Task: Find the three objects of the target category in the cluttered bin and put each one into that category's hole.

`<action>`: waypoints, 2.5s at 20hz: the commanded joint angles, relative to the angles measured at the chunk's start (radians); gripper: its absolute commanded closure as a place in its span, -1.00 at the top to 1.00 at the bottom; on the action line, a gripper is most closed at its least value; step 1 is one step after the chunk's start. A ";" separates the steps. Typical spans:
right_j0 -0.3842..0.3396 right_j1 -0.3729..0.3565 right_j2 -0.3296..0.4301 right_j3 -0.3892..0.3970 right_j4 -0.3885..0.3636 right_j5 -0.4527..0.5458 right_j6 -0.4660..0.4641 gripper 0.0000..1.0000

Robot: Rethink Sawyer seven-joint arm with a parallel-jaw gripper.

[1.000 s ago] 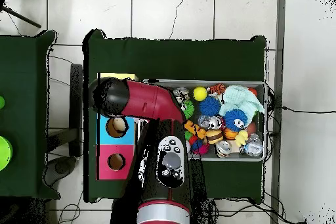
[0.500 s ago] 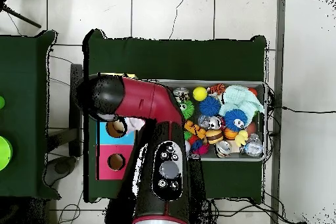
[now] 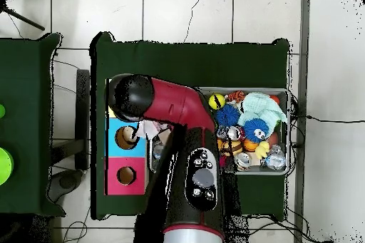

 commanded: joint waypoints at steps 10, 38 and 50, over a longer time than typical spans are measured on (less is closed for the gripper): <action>-0.011 0.131 0.116 0.057 0.092 -0.218 0.227 -1.00; -0.034 -0.131 -0.093 -0.131 -0.131 0.619 0.103 -1.00; -0.041 -0.160 -0.073 -0.212 -0.160 0.794 0.133 -1.00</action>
